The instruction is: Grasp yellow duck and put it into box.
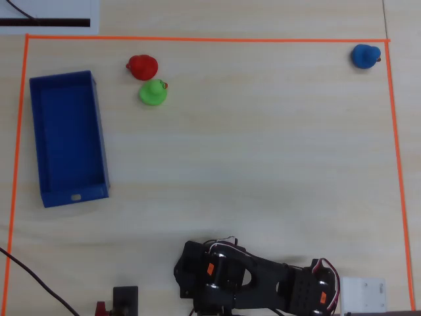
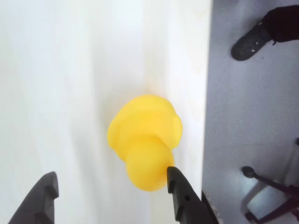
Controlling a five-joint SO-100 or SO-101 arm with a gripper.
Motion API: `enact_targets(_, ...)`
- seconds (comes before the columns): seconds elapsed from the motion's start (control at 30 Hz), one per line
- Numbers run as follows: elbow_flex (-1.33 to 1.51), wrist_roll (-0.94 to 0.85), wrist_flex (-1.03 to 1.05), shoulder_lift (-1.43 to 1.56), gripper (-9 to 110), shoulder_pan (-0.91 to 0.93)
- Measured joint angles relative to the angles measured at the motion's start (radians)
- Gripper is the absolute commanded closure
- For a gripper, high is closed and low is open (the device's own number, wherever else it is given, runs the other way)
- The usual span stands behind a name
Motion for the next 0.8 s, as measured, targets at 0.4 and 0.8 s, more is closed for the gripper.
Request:
enact_targets(0.4,0.0,-0.002,0.012,0.0,72,0.008)
enact_targets(0.8,-0.15,0.014,0.0,-0.227,73,0.021)
